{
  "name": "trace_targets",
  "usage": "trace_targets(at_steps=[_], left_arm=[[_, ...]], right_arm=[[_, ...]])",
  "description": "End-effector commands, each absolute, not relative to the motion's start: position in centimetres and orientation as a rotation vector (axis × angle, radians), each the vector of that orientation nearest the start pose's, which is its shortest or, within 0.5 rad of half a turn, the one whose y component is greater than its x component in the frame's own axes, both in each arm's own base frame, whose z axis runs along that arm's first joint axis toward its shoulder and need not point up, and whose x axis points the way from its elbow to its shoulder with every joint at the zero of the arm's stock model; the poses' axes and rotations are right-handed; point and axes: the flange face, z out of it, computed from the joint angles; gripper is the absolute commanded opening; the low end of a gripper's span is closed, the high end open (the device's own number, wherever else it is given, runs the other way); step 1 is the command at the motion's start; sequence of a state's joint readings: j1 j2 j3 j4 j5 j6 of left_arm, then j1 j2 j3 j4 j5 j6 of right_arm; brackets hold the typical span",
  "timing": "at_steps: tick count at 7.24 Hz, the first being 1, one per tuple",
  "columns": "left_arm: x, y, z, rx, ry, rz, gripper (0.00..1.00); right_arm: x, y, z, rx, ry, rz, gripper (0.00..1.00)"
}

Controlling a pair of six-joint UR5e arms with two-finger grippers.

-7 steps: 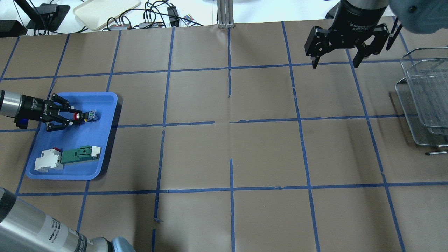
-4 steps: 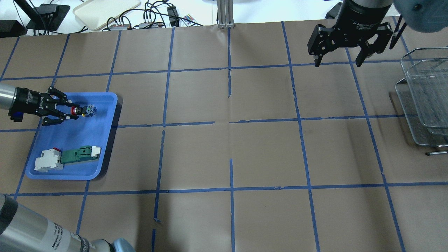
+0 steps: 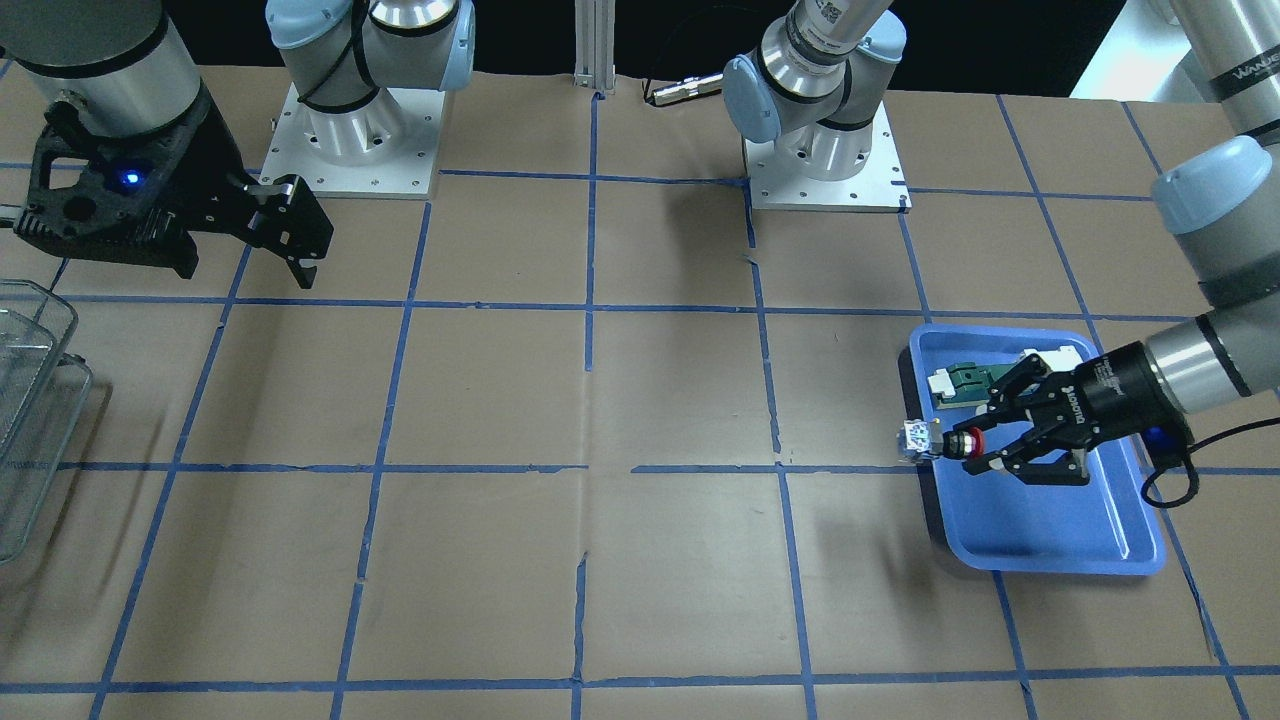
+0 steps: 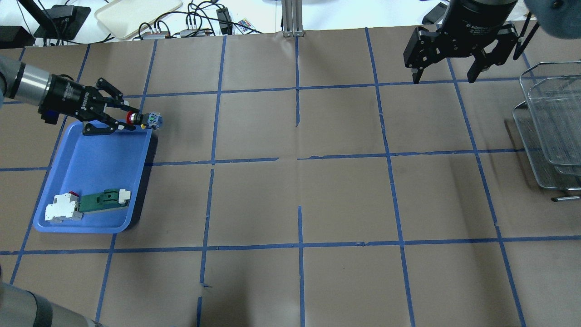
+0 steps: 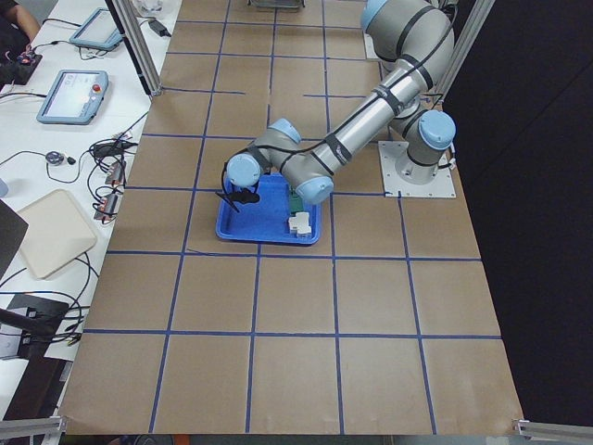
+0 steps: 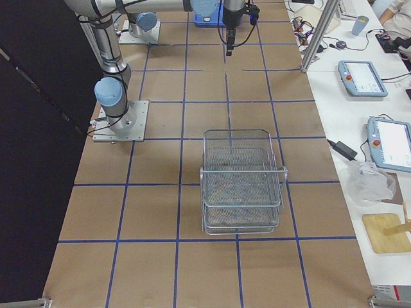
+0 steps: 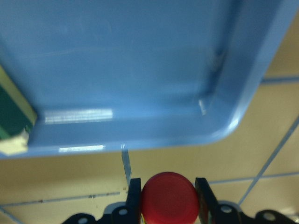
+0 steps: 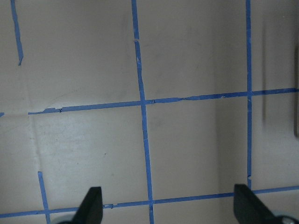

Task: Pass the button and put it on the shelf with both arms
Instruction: 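Lift the red push button with the left gripper toward the right gripper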

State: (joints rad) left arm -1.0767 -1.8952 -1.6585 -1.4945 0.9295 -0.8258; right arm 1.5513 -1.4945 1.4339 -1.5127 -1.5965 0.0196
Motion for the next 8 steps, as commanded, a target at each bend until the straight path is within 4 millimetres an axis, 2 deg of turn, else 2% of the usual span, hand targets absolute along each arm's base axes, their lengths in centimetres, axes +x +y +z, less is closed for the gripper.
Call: trace_targets(at_steps=[1, 2, 3, 4, 5, 6, 7, 8], left_arm=[[0.3, -57.3, 33.3, 1.616, -1.833, -0.638, 0.00], [-3.6, -56.3, 34.4, 1.603, -1.859, -0.661, 0.00], [-7.2, -55.3, 35.6, 1.571, -1.877, -0.679, 0.00], [-10.4, -54.5, 36.3, 1.593, -1.856, -0.723, 0.00], [-13.0, -53.7, 37.5, 1.604, -1.860, -0.721, 0.00], [-15.8, -52.9, 38.3, 1.605, -1.872, -0.729, 0.00], [-18.8, -52.5, 39.0, 1.620, -1.862, -0.719, 0.00], [-21.5, -52.9, 38.7, 1.657, -1.824, -0.696, 0.00]], right_arm=[[12.4, -52.5, 51.6, -0.189, 3.143, -0.023, 1.00], [12.5, -51.8, 51.8, -0.343, 3.131, -0.025, 1.00], [13.4, -51.0, 52.9, -0.402, 3.077, -0.073, 1.00], [14.6, -50.6, 53.5, -0.517, 2.935, -0.120, 1.00], [14.8, -50.2, 53.8, -0.727, 2.879, -0.149, 1.00], [14.7, -50.1, 53.9, -0.796, 2.870, -0.151, 1.00], [14.9, -49.9, 53.3, -1.029, 2.805, -0.147, 1.00], [15.9, -49.3, 51.0, -1.276, 2.698, -0.109, 1.00]])
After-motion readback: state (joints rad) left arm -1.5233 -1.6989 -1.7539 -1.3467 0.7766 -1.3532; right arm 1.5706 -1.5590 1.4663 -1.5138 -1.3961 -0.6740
